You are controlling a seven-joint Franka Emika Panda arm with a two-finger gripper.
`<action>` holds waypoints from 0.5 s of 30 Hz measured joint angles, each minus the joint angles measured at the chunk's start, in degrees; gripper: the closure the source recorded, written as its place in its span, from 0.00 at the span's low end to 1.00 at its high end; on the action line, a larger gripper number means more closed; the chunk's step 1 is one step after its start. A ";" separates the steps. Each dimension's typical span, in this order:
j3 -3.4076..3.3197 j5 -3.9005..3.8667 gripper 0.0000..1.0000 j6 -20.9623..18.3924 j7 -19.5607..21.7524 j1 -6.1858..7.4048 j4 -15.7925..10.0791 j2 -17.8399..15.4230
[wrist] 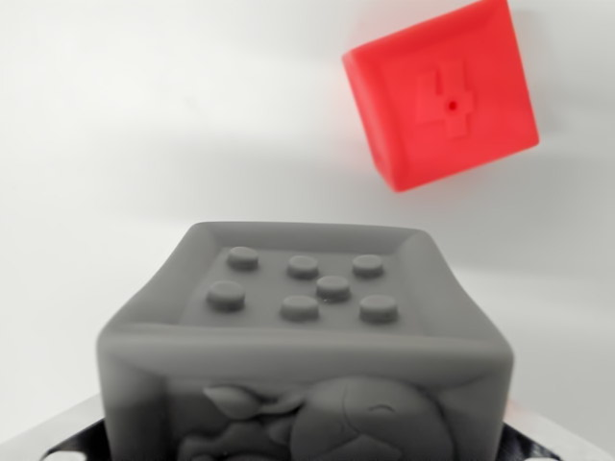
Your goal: Destack cube
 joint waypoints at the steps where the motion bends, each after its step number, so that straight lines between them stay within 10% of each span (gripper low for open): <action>1: 0.00 0.01 1.00 0.14 0.63 0.13 -0.27 -0.15; 15: 0.01 0.14 1.00 1.68 8.41 1.85 -3.31 -1.66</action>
